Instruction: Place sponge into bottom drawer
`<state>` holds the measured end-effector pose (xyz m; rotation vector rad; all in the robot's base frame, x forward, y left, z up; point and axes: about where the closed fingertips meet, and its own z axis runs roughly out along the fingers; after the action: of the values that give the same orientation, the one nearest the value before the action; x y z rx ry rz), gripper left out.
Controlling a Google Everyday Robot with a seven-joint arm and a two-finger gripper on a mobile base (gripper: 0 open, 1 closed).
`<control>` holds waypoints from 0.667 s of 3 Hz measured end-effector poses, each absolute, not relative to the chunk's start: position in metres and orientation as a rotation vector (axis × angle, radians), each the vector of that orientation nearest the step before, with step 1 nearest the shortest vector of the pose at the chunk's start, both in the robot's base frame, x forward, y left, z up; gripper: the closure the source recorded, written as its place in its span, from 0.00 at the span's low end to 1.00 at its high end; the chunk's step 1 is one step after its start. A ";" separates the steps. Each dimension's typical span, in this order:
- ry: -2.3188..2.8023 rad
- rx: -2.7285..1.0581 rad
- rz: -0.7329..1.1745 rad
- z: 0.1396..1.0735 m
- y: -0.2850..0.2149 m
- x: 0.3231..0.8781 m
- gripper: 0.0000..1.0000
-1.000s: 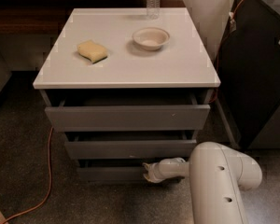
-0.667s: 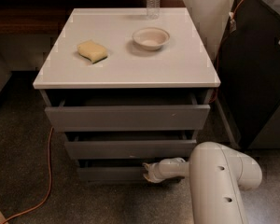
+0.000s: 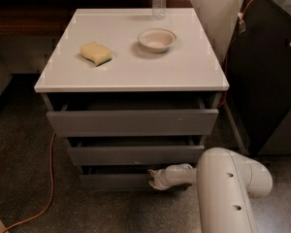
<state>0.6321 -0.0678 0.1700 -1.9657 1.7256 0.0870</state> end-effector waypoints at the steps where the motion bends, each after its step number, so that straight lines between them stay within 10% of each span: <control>1: 1.726 -1.966 0.087 0.170 -0.068 0.632 0.84; 2: 1.726 -1.966 0.087 0.171 -0.068 0.632 1.00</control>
Offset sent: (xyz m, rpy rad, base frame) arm -0.1937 0.0180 0.0159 -0.1062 0.3323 0.1224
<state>0.6320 -0.0678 0.1714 -1.9659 1.7257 0.0872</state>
